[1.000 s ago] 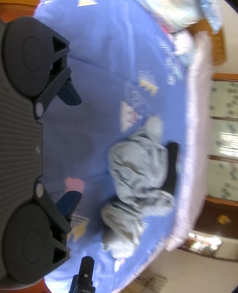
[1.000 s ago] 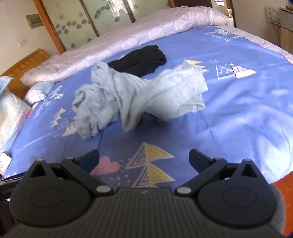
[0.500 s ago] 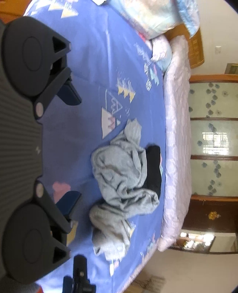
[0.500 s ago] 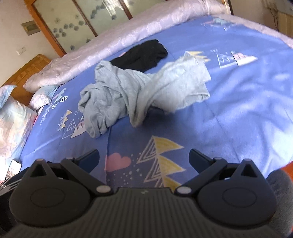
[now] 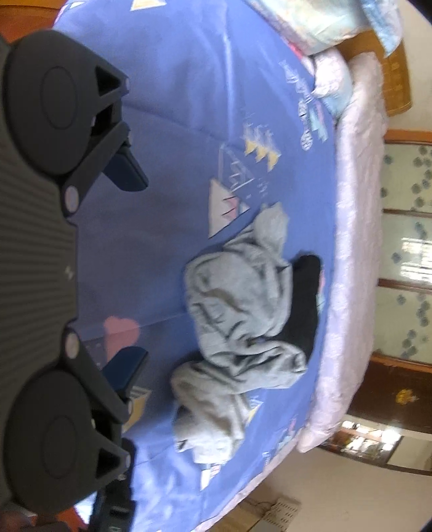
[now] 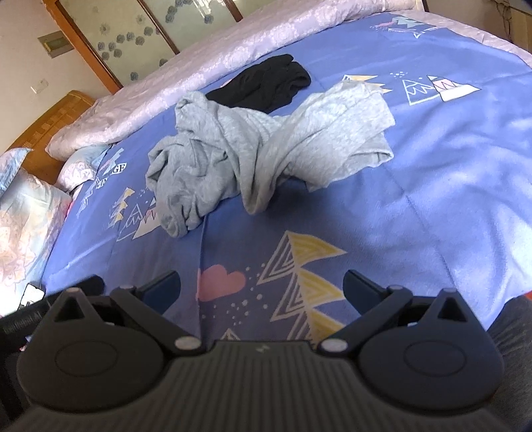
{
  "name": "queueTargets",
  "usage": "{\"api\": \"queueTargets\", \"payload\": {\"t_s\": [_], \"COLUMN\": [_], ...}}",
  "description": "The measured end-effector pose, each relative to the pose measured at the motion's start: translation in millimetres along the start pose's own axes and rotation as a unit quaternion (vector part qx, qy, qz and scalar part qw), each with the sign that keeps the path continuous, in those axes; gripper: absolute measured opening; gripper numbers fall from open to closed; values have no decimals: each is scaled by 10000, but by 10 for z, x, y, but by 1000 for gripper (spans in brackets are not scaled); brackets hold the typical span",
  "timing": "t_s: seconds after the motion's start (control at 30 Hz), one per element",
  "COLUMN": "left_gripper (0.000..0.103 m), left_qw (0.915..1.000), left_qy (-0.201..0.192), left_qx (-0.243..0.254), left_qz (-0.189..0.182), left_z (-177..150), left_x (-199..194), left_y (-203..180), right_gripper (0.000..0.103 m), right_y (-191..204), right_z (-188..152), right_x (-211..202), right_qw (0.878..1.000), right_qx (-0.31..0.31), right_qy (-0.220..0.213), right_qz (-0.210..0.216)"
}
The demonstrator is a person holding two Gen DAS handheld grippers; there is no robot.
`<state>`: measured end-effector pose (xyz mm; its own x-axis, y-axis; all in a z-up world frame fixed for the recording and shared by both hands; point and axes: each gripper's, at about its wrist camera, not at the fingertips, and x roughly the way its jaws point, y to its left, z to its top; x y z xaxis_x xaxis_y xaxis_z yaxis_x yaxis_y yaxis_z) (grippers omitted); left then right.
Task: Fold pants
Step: 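Move both grippers toward the grey garment pile on the bed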
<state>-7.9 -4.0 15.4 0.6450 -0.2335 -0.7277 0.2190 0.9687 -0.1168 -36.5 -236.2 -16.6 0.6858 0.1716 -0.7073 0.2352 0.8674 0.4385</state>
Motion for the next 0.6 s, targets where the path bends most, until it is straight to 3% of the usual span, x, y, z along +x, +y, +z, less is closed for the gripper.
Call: {"api": "queueTargets", "payload": {"t_s": [0.33,0.6], "left_gripper": [103,103], "left_qw": [9997,9998], "left_qy": [-115,-191], "left_qx": [-85,-39], "left_qz": [-191,-34], "left_z": [-12,19], "left_x": [-64,-62], "left_y": [16,21], "right_gripper": [103,103], "right_y": [48,42], "right_z": [0,6], "right_x": [40,55], "right_qw": [9999,9999], "right_qx": [-99,-73], "right_qy": [47,65], "right_qz": [-37,-27]}}
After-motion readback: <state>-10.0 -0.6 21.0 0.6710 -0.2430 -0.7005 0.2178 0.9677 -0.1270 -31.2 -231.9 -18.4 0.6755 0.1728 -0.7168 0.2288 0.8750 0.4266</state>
